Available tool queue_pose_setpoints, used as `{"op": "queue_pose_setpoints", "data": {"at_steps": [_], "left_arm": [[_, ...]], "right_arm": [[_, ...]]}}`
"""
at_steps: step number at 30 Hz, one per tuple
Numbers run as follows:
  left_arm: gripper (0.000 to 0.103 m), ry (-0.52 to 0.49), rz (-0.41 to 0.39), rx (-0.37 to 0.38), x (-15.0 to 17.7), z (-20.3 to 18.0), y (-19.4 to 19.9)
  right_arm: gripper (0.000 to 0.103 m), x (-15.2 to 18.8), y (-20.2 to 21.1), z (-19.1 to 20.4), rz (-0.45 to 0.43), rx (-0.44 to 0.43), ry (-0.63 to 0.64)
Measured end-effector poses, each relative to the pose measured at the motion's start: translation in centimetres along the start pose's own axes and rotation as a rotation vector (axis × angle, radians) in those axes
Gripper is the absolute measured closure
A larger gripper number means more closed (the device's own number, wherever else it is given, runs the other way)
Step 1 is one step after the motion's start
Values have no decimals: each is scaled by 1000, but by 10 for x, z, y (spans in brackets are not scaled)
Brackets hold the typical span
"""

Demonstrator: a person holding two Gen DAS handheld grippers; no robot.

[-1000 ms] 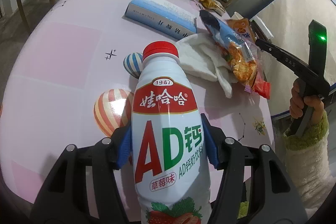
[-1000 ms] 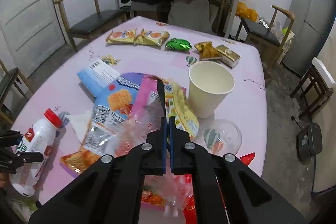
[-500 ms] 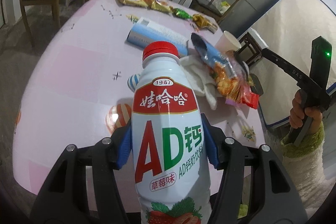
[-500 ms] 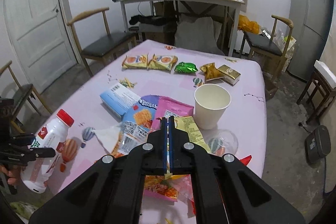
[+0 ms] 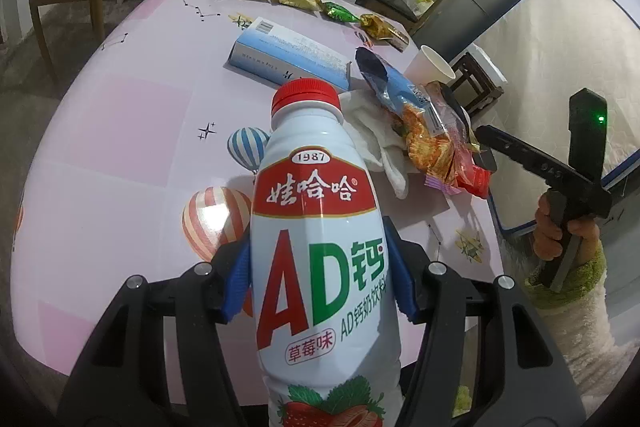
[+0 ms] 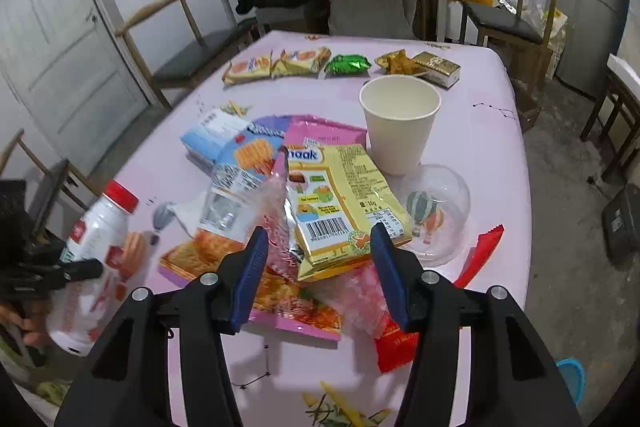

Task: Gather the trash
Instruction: 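Grasp the yellow snack wrapper with the right tool while the left tool holds the bottle, then carry the bottle and wrapper toward the blue wastebasket with both tools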

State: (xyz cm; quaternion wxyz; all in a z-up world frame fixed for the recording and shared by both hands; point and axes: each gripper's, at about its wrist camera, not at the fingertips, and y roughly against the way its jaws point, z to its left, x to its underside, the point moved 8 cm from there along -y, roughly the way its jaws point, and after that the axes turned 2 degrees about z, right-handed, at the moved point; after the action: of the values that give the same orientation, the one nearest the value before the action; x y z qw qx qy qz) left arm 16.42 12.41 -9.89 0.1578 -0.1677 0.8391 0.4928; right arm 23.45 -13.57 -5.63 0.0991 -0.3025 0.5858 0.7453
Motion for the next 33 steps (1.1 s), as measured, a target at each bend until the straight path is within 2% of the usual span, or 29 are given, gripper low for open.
{"op": "queue_pose_setpoints", "data": {"at_steps": [6, 11, 15, 19, 26, 33], "left_arm": [[48, 12, 3, 3, 0, 3, -1], [48, 15, 7, 0, 1, 4, -1], [48, 15, 5, 0, 1, 4, 0], [48, 14, 0, -1, 0, 4, 1], [48, 1, -45, 11, -5, -3, 16], [48, -77, -109, 59, -19, -41, 43]], "right_arm": [[53, 0, -31, -10, 52, -29, -53], [83, 2, -40, -16, 71, -85, -137], [95, 4, -42, -16, 74, -88, -148], [99, -1, -32, -15, 38, -77, -141], [101, -15, 7, -18, -69, -89, -149], [101, -17, 58, -27, -188, -138, -194]]}}
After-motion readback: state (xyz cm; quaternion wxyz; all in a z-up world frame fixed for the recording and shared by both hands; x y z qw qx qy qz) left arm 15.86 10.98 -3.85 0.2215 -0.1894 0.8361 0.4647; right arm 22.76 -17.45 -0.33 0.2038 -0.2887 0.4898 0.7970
